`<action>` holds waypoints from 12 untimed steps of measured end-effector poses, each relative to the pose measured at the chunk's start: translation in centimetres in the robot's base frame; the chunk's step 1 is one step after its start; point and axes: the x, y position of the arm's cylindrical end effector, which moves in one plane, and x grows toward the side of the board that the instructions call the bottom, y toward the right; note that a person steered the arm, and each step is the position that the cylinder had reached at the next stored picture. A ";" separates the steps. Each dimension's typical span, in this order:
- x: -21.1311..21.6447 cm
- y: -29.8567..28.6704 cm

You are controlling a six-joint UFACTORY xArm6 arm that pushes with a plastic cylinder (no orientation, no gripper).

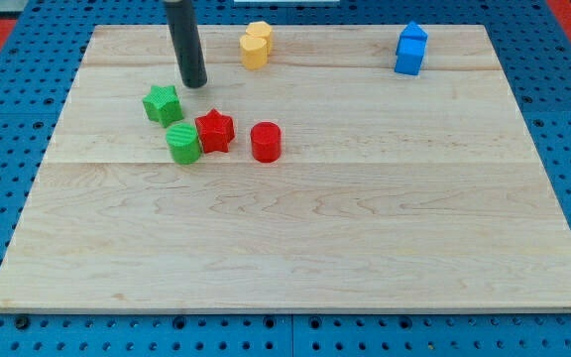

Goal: Push the green blocks to the bottom left side of the board

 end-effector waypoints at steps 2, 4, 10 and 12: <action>-0.4 -3.5; -1.3 -4.0; 4.8 -5.3; 6.5 2.6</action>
